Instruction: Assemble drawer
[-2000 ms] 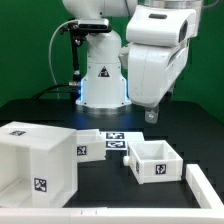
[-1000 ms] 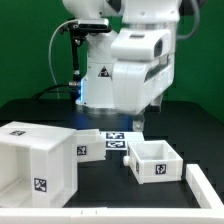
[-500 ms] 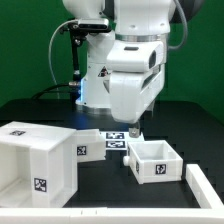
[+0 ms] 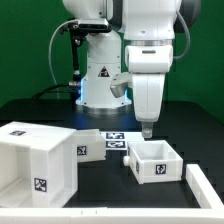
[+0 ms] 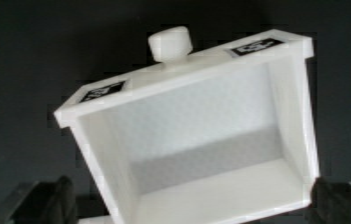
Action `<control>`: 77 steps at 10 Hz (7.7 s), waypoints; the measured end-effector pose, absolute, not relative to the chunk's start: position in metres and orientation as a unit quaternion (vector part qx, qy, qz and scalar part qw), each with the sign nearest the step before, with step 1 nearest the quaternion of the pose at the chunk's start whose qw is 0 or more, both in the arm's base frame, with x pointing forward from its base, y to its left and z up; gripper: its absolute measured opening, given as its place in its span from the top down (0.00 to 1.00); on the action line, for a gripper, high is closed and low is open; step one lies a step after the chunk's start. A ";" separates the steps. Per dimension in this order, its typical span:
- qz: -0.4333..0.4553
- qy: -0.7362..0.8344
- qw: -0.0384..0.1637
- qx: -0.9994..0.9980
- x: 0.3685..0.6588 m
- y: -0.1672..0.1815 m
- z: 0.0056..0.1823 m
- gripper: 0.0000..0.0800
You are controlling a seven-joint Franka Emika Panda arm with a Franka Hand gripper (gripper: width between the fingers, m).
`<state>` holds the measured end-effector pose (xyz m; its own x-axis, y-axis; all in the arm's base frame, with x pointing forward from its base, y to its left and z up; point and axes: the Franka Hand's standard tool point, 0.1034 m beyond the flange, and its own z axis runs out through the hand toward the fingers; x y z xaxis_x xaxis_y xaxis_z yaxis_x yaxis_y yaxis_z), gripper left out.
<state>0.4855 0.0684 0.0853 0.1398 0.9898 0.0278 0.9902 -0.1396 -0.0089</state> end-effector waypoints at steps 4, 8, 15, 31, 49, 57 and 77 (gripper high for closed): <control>-0.016 -0.694 0.012 -0.719 0.459 0.068 0.058 0.19; -0.018 -0.688 0.029 -0.725 0.436 0.070 0.014 0.19; -0.017 -0.687 0.030 -0.726 0.436 0.070 0.013 0.96; 0.018 -0.655 0.029 -0.755 0.380 0.050 0.048 0.22; -0.018 -0.609 -0.030 -0.792 0.530 0.045 0.107 0.19; -0.003 -0.614 -0.042 -0.788 0.592 0.039 0.089 0.19; 0.239 -0.602 -0.170 -0.743 0.602 -0.022 0.056 0.19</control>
Offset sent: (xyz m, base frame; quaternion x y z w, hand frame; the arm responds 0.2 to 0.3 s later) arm -0.0286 0.0059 -0.0233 -0.0172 0.0303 -0.0627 0.9974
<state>0.6018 -0.0220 0.0559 0.1612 0.8126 -0.5601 0.9754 -0.2177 -0.0351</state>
